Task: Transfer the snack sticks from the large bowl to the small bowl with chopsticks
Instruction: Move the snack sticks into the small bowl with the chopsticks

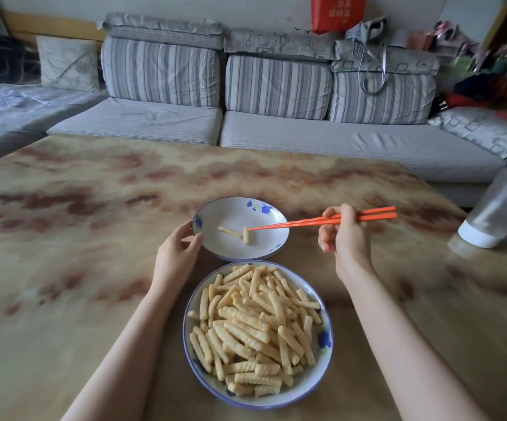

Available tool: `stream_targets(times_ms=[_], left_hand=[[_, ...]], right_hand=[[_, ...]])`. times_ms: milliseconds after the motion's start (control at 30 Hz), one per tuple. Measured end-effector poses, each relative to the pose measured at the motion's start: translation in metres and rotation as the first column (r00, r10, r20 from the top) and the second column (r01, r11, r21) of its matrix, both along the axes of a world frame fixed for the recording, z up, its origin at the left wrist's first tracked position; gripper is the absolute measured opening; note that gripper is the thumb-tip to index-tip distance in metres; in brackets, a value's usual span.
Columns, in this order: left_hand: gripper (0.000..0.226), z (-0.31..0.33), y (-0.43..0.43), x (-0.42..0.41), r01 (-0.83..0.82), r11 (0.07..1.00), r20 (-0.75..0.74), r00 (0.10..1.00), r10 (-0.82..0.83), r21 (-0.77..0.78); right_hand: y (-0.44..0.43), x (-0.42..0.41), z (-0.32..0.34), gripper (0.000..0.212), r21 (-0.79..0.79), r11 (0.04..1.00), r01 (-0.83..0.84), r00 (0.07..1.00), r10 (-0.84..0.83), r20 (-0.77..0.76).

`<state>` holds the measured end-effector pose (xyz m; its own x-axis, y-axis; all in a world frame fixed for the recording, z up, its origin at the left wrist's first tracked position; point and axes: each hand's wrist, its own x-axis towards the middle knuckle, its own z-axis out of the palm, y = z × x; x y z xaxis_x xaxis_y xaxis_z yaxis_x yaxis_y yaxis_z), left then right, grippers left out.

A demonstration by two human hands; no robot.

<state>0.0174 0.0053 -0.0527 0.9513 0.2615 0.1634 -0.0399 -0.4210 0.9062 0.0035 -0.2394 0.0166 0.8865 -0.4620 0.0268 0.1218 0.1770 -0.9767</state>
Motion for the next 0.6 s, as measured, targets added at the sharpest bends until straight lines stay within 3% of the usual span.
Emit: stream_targets(times_ms=[267, 433, 600], left_hand=[[0.036, -0.004, 0.002, 0.001, 0.016, 1.000, 0.013, 1.000, -0.016, -0.018], [0.035, -0.003, 0.002, 0.001, 0.020, 1.000, 0.033, 0.999, -0.020, -0.015], [0.035, -0.004, 0.002, 0.001, 0.020, 1.000, 0.044, 0.999, -0.020, 0.000]], right_hand=[[-0.008, -0.021, 0.001, 0.036, -0.050, 0.986, -0.157, 0.985, 0.160, 0.065], [-0.018, -0.033, 0.012, 0.038, -0.126, 0.937, -0.326, 0.943, 0.332, 0.034], [-0.028, -0.036, 0.018, 0.039, -0.159, 0.913, -0.376, 0.925, 0.381, 0.001]])
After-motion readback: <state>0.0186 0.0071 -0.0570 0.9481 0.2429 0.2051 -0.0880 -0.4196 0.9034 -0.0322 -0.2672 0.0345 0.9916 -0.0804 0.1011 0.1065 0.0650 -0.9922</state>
